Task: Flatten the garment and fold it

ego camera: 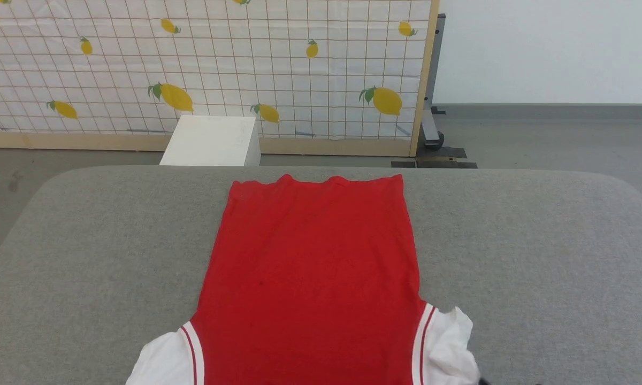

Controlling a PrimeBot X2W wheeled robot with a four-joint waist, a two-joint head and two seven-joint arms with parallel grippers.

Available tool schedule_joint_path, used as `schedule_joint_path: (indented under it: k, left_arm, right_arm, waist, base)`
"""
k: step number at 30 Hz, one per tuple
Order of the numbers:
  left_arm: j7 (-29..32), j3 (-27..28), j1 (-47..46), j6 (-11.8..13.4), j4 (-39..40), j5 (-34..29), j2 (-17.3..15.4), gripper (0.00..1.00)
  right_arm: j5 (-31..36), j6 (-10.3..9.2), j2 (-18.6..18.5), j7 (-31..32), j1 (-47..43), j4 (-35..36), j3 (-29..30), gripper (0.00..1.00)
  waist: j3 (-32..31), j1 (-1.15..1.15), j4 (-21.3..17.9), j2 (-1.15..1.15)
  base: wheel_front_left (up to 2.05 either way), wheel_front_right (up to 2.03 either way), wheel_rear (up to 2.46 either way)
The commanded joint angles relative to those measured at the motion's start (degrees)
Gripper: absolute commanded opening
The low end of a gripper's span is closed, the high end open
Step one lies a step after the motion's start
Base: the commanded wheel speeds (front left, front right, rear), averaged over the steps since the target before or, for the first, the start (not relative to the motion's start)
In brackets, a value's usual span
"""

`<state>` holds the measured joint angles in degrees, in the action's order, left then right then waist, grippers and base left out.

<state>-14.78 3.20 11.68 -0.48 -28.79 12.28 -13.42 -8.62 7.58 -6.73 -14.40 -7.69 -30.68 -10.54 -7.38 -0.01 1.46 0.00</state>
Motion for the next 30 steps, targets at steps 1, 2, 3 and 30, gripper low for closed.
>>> schedule_joint_path:
  k: [1,2,3,30]
  left_arm:
    - [-0.2,0.3,-0.5,-0.4,0.5,-0.7,0.4,0.0]
    - [-0.2,0.4,-0.8,-0.5,0.9,-0.8,0.6,0.0]
    - [-0.2,0.5,-1.2,-0.6,1.4,-1.2,0.9,0.0]
    - [-0.2,-0.1,-14.4,-2.8,18.5,-7.9,6.8,0.0]
  right_arm:
    - [0.2,-0.09,0.2,0.0,0.8,1.1,0.6,1.0]
    - [0.2,-0.09,0.3,0.0,1.1,1.8,0.9,1.0]
    - [0.5,-0.09,0.3,-0.1,1.6,2.9,1.4,1.0]
    - [7.1,-0.09,-4.0,24.8,58.8,-11.7,5.2,1.0]
  waist:
    - [0.5,0.01,0.1,0.0]
    - [0.8,0.01,0.1,0.0]
    - [1.1,0.01,0.1,0.0]
    - [23.4,0.01,8.3,0.0]
  base:
    - [0.0,0.0,0.0]
    - [0.0,0.0,0.0]
    - [0.0,0.0,0.0]
    - [0.0,0.0,0.0]
